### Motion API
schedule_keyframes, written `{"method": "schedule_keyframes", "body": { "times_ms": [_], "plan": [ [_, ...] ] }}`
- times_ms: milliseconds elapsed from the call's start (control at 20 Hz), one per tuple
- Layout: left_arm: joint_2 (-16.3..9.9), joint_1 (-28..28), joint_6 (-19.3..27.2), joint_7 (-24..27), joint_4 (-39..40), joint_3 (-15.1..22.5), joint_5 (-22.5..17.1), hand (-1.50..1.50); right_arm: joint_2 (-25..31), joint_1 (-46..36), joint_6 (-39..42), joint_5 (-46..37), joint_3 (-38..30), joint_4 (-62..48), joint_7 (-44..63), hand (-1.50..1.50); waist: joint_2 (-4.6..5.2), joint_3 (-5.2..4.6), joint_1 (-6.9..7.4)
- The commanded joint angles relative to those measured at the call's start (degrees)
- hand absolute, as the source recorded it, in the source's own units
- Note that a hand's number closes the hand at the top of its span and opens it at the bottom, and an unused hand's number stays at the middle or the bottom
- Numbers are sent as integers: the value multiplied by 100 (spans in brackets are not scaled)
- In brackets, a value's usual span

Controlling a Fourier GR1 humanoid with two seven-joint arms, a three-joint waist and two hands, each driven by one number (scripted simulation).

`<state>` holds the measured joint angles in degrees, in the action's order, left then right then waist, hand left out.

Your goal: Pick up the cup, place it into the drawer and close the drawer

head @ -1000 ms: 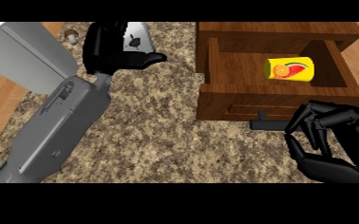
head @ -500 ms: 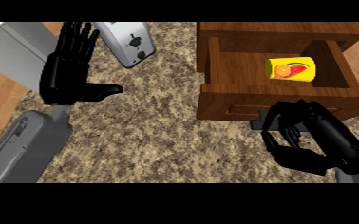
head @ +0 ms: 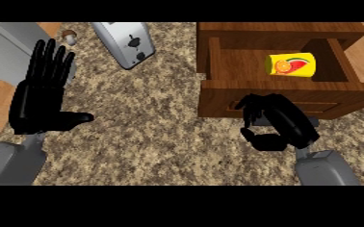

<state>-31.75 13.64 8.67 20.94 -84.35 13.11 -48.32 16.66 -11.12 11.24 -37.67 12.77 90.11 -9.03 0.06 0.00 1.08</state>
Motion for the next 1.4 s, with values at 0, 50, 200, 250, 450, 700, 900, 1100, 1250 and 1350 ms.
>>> {"method": "schedule_keyframes", "body": {
  "times_ms": [0, 50, 200, 250, 450, 700, 900, 1100, 1250, 1350],
  "plan": [
    [-65, -171, -112, -248, -200, -209, 60, -150, -262, -193, -500, -580, 178, -1130, -328, -150, 3, 3, -42],
    [-202, -753, -412, 20, -344, -349, -62, -150, -120, -617, -303, -533, -53, -1321, -161, -150, 1, 1, 25],
    [-249, -667, -591, -159, -322, -680, -148, -150, -425, -866, -577, -994, 218, -1962, -165, -150, 0, 1, -21],
    [-90, -680, -885, 151, 51, -607, 19, -150, -252, -1001, -755, -853, -58, -2643, -834, -150, 15, 1, -25],
    [141, -663, -1111, 187, 312, -814, 245, -150, -634, -1699, -803, -983, -213, -3506, -764, -150, 11, 0, -56],
    [-68, -919, -1289, -123, -129, -1083, 137, -150, -722, -2437, -1299, -933, -696, -5213, -1463, -150, 28, 4, 17],
    [273, -816, -1376, -23, 78, -991, 263, -150, -666, -3157, -1228, -813, -1025, -6162, -1812, -150, 48, 5, 31],
    [185, -725, -1543, -66, 247, -1108, 238, -150, -288, -3769, -1034, -748, -1302, -6959, -2144, -150, 92, 9, 130],
    [272, -962, -1585, -25, -23, -1016, 243, -150, 275, -4044, -654, -678, -1467, -7192, -2326, -150, 118, 13, 251],
    [308, -663, -1376, -233, 84, -985, 284, -150, 99, -4376, -742, -698, -1510, -7391, -2120, -150, 140, 14, 249]
  ]
}}
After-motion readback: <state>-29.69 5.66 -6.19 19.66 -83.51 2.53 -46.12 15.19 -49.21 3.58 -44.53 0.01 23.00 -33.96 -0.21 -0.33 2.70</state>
